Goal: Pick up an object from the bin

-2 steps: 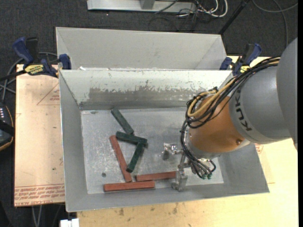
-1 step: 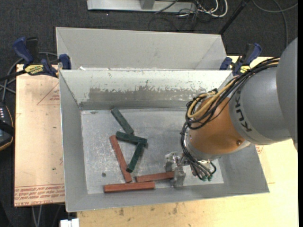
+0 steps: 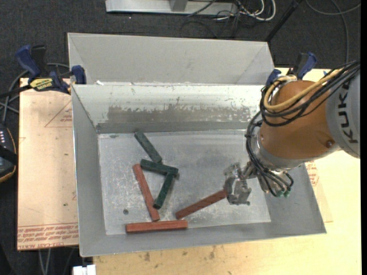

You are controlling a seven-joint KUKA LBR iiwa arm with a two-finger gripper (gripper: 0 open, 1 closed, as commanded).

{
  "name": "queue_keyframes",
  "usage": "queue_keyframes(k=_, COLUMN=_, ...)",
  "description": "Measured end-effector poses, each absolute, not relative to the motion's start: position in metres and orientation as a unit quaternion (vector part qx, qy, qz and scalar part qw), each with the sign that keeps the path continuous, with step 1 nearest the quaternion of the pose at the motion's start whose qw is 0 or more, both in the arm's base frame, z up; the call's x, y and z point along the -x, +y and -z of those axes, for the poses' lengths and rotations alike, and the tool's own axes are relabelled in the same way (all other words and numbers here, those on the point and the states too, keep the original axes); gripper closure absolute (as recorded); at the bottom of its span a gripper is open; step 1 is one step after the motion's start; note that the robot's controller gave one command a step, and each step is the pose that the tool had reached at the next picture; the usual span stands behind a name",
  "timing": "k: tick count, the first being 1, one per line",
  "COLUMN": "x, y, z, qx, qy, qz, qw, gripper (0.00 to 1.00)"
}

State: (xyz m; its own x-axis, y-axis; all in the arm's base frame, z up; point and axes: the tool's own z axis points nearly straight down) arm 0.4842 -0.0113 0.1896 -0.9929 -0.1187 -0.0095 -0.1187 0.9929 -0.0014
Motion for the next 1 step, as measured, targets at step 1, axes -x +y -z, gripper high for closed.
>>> queue_keyframes(k=1, x=-0.4826, y=-0.0104, z=-0.1851, qx=0.061, qy=0.998, qz=0.0, qw=0.001, gripper=0.0)
